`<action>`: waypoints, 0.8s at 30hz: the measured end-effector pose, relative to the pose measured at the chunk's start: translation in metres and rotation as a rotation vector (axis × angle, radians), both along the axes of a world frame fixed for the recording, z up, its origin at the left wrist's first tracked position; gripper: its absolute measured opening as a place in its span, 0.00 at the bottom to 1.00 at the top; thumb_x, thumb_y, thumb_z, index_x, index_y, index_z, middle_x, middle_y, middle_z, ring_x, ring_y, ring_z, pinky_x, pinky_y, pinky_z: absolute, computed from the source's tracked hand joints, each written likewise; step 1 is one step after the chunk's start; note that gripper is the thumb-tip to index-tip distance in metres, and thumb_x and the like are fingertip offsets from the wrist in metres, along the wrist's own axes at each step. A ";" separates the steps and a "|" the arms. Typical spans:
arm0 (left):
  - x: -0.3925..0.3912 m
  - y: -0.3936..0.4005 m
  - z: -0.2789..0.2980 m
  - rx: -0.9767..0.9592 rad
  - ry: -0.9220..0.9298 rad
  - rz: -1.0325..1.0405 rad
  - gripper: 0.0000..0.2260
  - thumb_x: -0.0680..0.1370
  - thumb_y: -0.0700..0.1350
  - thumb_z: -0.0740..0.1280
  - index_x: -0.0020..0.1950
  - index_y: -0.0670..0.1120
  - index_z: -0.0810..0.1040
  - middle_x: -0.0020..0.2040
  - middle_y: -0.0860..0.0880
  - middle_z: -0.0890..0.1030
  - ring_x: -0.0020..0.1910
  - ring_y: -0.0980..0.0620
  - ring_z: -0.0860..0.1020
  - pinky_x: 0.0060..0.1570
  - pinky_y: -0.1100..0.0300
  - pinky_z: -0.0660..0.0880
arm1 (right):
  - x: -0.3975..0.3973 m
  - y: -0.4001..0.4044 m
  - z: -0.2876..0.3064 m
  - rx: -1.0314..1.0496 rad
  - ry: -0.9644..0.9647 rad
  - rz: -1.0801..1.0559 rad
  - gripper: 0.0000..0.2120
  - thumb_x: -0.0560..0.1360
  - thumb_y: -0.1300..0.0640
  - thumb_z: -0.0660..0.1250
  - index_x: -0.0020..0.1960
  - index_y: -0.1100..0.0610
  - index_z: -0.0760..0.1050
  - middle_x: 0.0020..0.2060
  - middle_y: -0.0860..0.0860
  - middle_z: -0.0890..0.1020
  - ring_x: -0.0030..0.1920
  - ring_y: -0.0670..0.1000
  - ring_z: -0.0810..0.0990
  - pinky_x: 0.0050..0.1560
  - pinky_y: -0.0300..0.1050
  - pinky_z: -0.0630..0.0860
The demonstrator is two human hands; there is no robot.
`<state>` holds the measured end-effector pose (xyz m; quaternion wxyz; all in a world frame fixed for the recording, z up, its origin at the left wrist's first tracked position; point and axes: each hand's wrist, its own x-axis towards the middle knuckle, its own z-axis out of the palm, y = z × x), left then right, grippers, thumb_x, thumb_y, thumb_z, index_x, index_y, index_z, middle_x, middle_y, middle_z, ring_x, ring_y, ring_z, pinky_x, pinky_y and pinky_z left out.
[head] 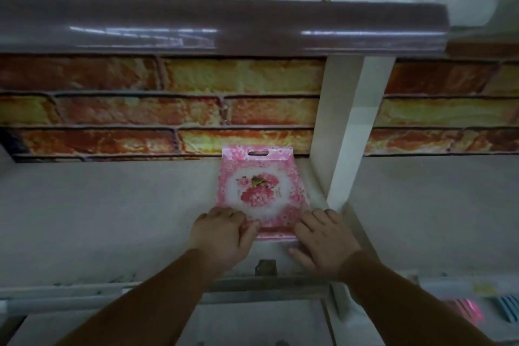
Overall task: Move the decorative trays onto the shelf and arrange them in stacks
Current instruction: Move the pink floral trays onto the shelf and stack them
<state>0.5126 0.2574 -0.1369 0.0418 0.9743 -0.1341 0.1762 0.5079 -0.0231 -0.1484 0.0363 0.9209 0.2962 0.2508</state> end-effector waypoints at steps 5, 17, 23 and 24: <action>-0.002 -0.011 -0.005 0.033 0.081 0.048 0.28 0.79 0.73 0.48 0.47 0.54 0.79 0.49 0.53 0.82 0.53 0.48 0.79 0.56 0.51 0.73 | 0.012 -0.006 -0.014 0.096 0.062 0.055 0.14 0.83 0.42 0.58 0.54 0.50 0.77 0.50 0.51 0.79 0.50 0.57 0.75 0.53 0.54 0.67; 0.001 -0.006 -0.003 -0.108 0.213 0.045 0.34 0.79 0.66 0.37 0.54 0.53 0.81 0.53 0.53 0.84 0.56 0.48 0.81 0.53 0.52 0.72 | -0.015 0.017 -0.018 0.344 0.190 -0.142 0.13 0.83 0.45 0.57 0.54 0.51 0.76 0.51 0.51 0.79 0.49 0.56 0.74 0.46 0.50 0.76; 0.003 -0.003 0.000 -0.093 0.239 0.009 0.29 0.83 0.62 0.43 0.56 0.52 0.82 0.54 0.50 0.84 0.54 0.46 0.80 0.54 0.51 0.73 | -0.046 0.050 -0.004 0.562 0.439 -0.512 0.26 0.83 0.36 0.49 0.70 0.45 0.76 0.67 0.52 0.78 0.68 0.59 0.75 0.66 0.53 0.72; 0.003 -0.003 0.001 -0.086 0.246 0.009 0.27 0.84 0.61 0.45 0.57 0.51 0.82 0.55 0.49 0.84 0.55 0.45 0.80 0.55 0.50 0.71 | -0.052 0.054 0.000 0.551 0.464 -0.567 0.26 0.84 0.35 0.49 0.76 0.42 0.71 0.74 0.51 0.73 0.74 0.59 0.71 0.73 0.56 0.70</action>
